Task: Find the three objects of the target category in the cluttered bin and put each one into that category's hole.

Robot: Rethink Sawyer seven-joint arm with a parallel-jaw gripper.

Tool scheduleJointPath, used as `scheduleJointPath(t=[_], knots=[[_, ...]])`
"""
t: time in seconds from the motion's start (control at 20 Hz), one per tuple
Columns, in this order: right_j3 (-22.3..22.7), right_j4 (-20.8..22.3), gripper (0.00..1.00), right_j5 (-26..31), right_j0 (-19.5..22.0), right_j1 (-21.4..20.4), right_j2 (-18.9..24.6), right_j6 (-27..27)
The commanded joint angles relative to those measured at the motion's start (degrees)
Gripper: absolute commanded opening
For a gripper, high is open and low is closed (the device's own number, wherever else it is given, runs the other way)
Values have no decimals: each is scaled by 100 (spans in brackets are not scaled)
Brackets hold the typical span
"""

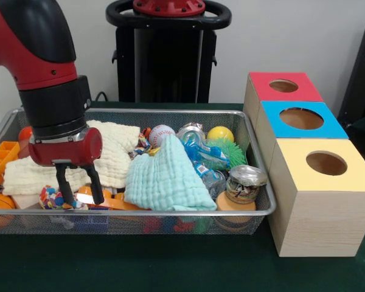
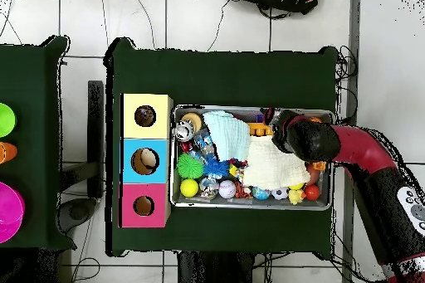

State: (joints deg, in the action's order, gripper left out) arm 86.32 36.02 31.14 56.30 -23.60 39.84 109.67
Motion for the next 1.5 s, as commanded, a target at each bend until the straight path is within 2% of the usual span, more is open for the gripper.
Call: scheduleJointPath(t=[0.05,0.25,0.4,0.9,1.35,1.5], knots=[[-180,70,100,612,15,133,260,-1466],[236,89,100,706,28,-268,154,-1342],[526,94,100,727,156,-458,191,-1441],[1067,264,100,681,633,-736,329,-1831],[1018,559,100,219,524,-529,303,-1493],[876,871,100,-168,330,-244,128,-1231]])
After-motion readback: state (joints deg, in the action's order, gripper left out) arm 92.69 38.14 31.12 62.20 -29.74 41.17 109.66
